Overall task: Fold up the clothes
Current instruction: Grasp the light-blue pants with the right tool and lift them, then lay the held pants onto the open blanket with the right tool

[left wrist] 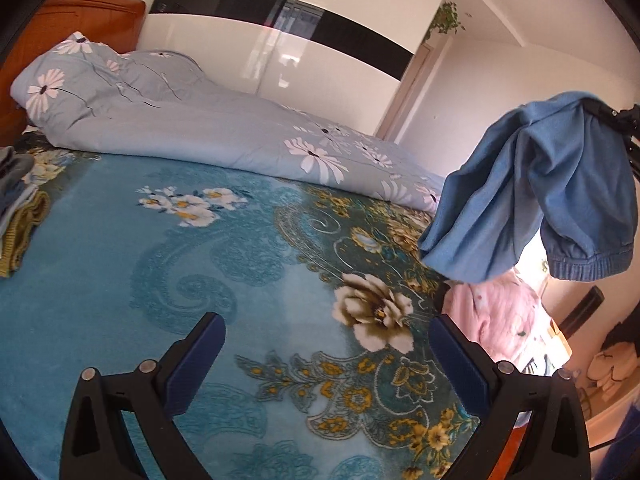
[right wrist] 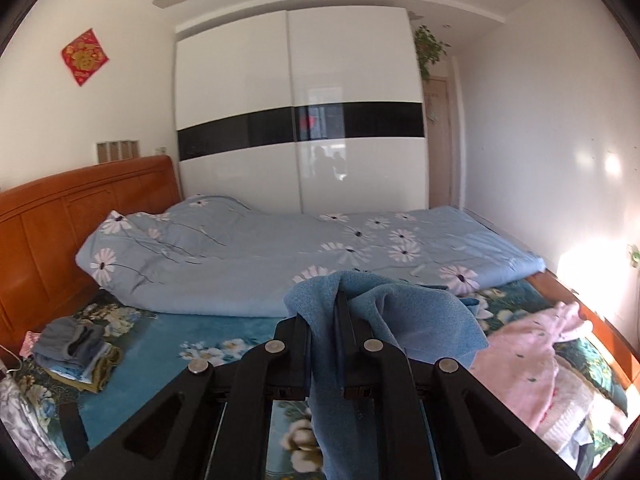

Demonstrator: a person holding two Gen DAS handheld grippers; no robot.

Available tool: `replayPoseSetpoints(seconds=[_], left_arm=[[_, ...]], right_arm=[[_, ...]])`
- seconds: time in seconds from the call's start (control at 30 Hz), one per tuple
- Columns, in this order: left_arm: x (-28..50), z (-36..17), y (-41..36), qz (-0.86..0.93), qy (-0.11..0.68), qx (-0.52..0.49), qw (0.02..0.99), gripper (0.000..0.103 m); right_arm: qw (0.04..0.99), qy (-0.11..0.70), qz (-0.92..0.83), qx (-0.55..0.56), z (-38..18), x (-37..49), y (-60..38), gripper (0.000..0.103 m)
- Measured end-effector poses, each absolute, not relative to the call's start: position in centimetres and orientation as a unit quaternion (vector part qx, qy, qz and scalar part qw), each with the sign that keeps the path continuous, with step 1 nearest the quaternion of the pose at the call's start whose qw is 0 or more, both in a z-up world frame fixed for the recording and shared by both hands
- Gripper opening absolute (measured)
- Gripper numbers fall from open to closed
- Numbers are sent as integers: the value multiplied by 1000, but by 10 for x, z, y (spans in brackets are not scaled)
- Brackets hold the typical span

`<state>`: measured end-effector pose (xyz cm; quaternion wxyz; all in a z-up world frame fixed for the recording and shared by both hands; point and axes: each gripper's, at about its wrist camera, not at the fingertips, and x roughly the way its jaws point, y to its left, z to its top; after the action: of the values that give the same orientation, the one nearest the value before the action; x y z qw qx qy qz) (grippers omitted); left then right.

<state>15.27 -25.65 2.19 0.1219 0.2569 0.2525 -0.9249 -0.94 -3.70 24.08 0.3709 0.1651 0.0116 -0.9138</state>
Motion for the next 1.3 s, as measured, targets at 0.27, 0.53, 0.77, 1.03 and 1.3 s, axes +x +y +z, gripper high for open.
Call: replayPoseSetpoints(seconds=[0.27,0.53,0.77,1.03,1.3], left_arm=[[244,35,-325,-920,271,200,202,103],[269,5,-353,-900,294,231,226,103],[251,-13,-347,-891,294,262,227,103],[228,-47,-342,-863,316,305,251,103],[212,-55,-331,-859,297,326,260,103]], right_arm=[[476,15,-861,178,250,35,-136,10],[381,122,-831,387,74,-17,-188,10],[279,133,-833,459,-15,-68,-146,13],[328,157,-842,399,-4,-24,-106,43],[409,237,-778,415,-68,24,-133,47]])
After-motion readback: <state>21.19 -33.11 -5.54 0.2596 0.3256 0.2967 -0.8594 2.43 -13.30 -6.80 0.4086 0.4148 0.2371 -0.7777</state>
